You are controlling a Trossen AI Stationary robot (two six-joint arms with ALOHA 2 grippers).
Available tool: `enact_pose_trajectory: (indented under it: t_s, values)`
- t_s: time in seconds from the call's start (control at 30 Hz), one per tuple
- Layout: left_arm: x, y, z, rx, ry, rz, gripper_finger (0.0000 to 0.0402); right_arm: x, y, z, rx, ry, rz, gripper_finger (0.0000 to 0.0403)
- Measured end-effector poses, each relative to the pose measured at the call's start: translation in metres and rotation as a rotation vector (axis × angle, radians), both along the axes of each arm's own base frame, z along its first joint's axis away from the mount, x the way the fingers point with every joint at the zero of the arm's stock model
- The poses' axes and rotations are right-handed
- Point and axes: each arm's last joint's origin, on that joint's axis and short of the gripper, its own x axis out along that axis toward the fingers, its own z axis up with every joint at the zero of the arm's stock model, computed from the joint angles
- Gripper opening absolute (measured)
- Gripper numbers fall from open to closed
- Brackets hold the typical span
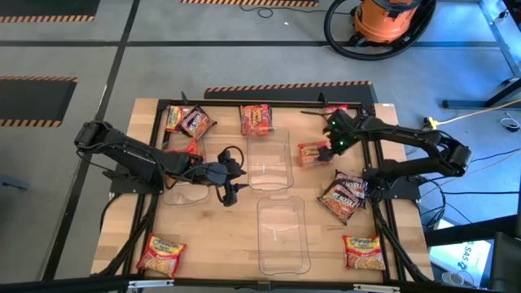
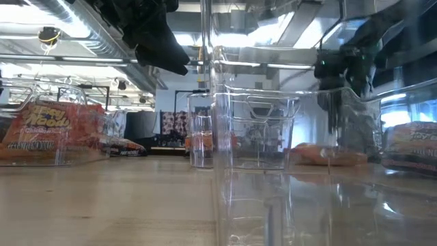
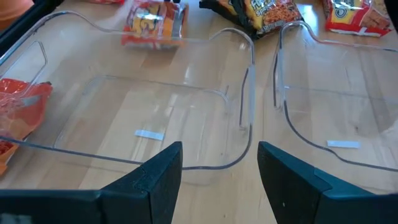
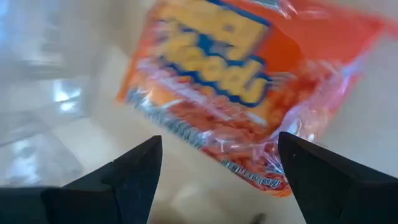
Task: Sort Maruchan noodles
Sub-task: Put the orange noodle pack into the top left transparent bin
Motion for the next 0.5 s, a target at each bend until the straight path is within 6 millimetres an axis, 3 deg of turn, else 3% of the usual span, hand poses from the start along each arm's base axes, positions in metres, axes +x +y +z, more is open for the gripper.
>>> enact_pose_trajectory:
  t_s: [0.27,0.37,0.5]
  values:
    - [0.000,0.000,0.000,0.002,-0.006,0.003,0.0202,0.014,-0.016,0.042,-0.311,-0.036,0.008,0.0298]
    - [0.000,0.000,0.001,0.001,-0.007,0.003,0.0202,0.020,-0.022,0.038,-0.384,-0.032,0.046,0.0298]
    - [0.001,0.000,0.001,-0.001,-0.016,0.004,0.0202,0.024,-0.038,0.021,-0.342,-0.052,0.100,0.0298]
